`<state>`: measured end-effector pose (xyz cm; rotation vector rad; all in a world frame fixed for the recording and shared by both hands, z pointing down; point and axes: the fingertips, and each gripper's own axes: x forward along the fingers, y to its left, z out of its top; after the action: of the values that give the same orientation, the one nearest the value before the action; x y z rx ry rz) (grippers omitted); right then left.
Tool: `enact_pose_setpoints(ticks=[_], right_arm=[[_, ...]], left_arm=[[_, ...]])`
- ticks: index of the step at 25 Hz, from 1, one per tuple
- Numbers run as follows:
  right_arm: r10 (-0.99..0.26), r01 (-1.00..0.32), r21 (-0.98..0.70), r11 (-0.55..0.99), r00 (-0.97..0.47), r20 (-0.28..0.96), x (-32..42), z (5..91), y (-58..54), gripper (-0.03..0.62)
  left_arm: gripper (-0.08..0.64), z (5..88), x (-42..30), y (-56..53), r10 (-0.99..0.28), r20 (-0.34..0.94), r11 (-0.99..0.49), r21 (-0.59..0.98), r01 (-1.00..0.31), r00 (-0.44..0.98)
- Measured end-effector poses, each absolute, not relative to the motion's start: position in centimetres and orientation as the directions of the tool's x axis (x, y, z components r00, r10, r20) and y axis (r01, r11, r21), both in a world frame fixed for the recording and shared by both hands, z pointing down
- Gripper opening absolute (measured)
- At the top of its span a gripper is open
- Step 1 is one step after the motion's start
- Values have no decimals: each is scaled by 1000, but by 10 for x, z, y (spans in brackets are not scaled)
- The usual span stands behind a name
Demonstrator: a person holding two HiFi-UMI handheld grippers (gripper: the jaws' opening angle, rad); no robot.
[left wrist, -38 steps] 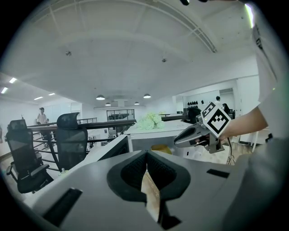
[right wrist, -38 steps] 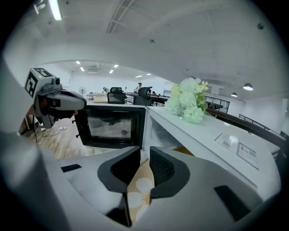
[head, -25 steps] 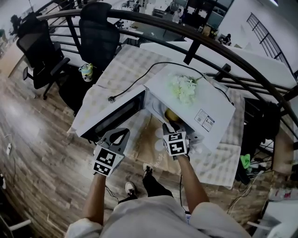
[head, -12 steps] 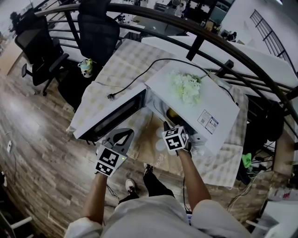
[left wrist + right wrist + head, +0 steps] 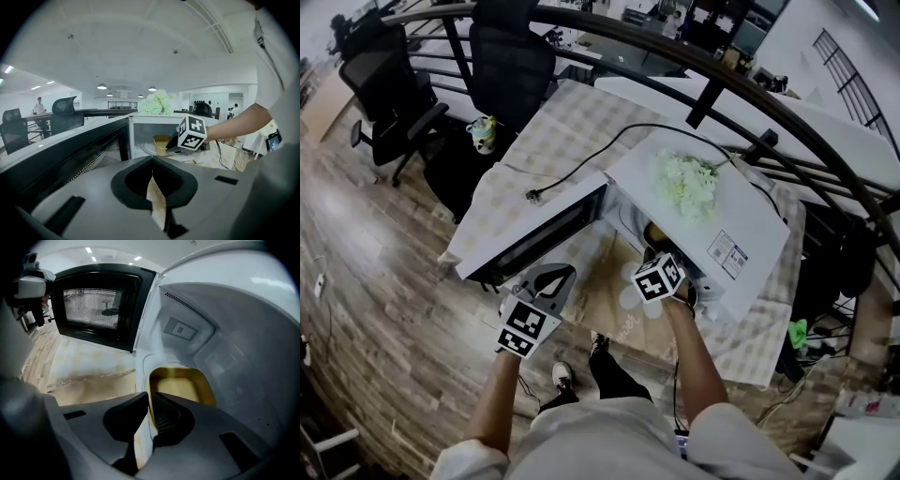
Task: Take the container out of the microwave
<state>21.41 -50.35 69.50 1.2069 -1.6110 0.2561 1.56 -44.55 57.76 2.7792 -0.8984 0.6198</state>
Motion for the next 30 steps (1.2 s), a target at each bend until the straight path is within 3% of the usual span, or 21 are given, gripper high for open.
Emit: enact_pose_setpoints(ticks=[12,30], right_arm=[[-522,-745,366,557,29,852,185,696,-477,29],[-576,-694,374,615,-72,814,113,659,-403,29]], left_arm=[[17,570,-9,-428,-545,421,-796,13,-606,725],[17,534,-67,-353,-619,375,-756,-50,-652,690]])
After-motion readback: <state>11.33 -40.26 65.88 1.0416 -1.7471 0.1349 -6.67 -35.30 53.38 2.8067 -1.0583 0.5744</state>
